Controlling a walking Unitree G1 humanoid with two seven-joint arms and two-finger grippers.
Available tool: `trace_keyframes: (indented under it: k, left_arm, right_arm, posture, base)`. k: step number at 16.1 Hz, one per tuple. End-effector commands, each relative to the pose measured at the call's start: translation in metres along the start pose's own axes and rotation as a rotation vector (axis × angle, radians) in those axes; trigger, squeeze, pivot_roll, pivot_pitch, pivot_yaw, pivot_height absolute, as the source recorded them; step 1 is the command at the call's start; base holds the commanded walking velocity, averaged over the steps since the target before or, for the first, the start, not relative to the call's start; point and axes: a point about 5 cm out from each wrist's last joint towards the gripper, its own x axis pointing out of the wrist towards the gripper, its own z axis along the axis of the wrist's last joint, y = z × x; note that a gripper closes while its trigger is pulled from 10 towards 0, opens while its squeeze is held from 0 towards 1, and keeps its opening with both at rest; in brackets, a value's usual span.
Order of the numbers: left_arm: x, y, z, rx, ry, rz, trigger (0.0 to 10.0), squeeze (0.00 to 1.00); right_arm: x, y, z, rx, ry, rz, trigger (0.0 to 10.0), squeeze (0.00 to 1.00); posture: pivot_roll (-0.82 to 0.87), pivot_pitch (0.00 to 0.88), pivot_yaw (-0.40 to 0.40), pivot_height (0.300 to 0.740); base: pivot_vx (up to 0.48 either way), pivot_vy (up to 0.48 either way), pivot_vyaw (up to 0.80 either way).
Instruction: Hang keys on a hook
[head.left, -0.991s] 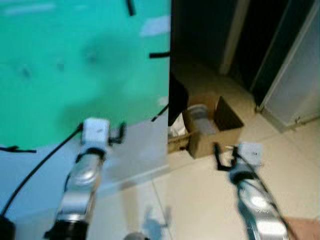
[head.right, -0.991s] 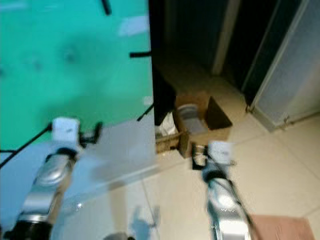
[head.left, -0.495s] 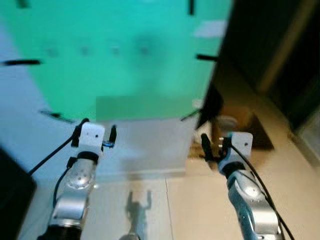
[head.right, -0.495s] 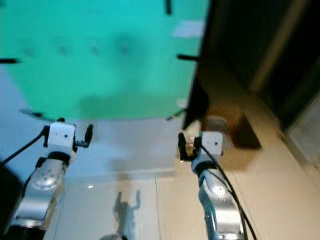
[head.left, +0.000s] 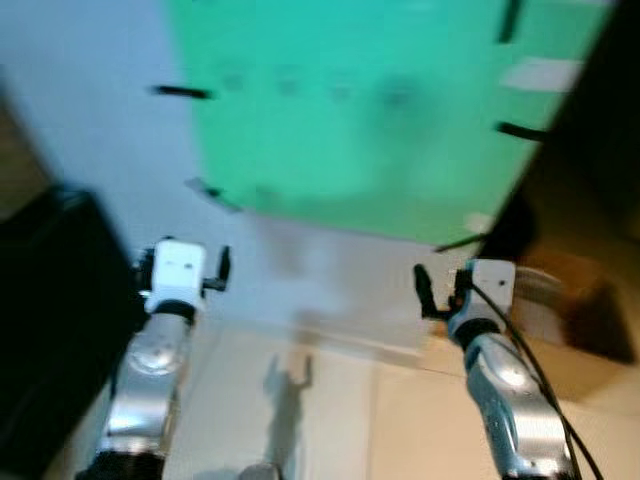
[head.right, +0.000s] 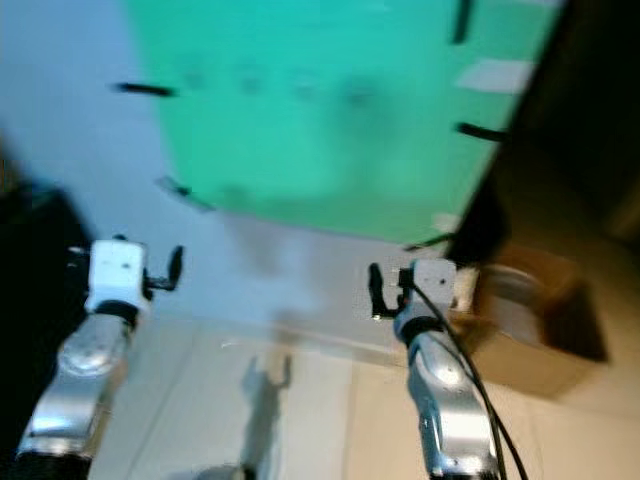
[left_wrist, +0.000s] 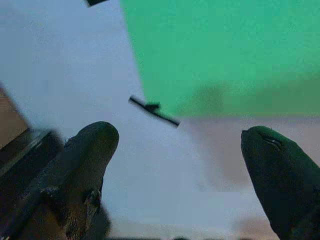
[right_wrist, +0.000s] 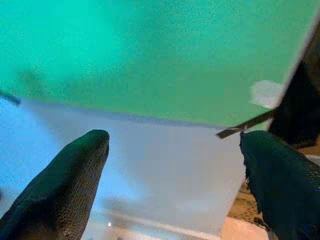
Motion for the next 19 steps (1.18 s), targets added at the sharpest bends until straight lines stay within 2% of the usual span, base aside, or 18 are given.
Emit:
trace_keyframes:
  k: [1,2,6,10,14,15,17,19]
  left_arm:
    - [0.0010,-0.0013,0.0078,0.012,-0.029,-0.034,10.0,0.73]
    - [0.0008,-0.0021,0.0083,0.005,-0.025,-0.056,10.0,0.73]
    - [0.0016,-0.0021,0.0100,-0.016,-0.015,-0.080,10.0,0.75]
    - [0.0028,-0.0020,0.0110,-0.019,-0.011,-0.088,10.0,0.77]
    - [0.0029,-0.0011,0.0114,-0.020,-0.008,-0.092,10.0,0.77]
    - [0.0023,-0.0009,0.0114,-0.019,-0.009,-0.093,10.0,0.77]
    - [0.0025,-0.0007,0.0115,-0.016,-0.009,-0.094,10.0,0.77]
    - [0.0031,-0.0004,0.0120,-0.013,-0.009,-0.096,10.0,0.77]
  right_arm:
    - [0.0002,0.0012,0.0029,-0.021,-0.006,0.000,10.0,1.00]
    - [0.0002,0.0020,0.0040,-0.033,-0.006,0.001,10.0,1.00]
    - [0.0013,0.0042,0.0052,-0.033,-0.013,-0.007,10.0,1.00]
    - [0.0029,0.0058,0.0047,-0.036,-0.006,0.001,10.0,1.00]
    - [0.0046,0.0089,0.0047,-0.038,-0.002,0.028,10.0,1.00]
    - [0.0054,0.0070,0.0051,-0.076,-0.018,0.012,10.0,1.00]
    - [0.0059,0.0087,0.0064,-0.039,-0.037,0.023,10.0,1.00]
    - [0.0074,0.0056,0.0059,-0.073,-0.027,-0.008,10.0,1.00]
  posture:
    - [0.00,0.000,-0.044,0.740]
    - [0.00,0.000,-0.044,0.740]
    - [0.00,0.000,-0.036,0.740]
    - [0.00,0.000,-0.032,0.740]
    - [0.00,0.000,-0.032,0.740]
    - [0.01,0.000,-0.032,0.740]
    - [0.01,0.000,-0.032,0.740]
    - [0.01,0.000,-0.031,0.740]
  base:
    - [0.000,0.000,0.80]
    - [0.000,0.000,0.80]
    - [0.000,0.000,0.00]
    - [0.261,0.000,0.00]
    - [0.275,0.000,0.65]
    - [0.277,0.000,0.80]
    - [0.285,0.000,0.80]
    - [0.292,0.000,0.80]
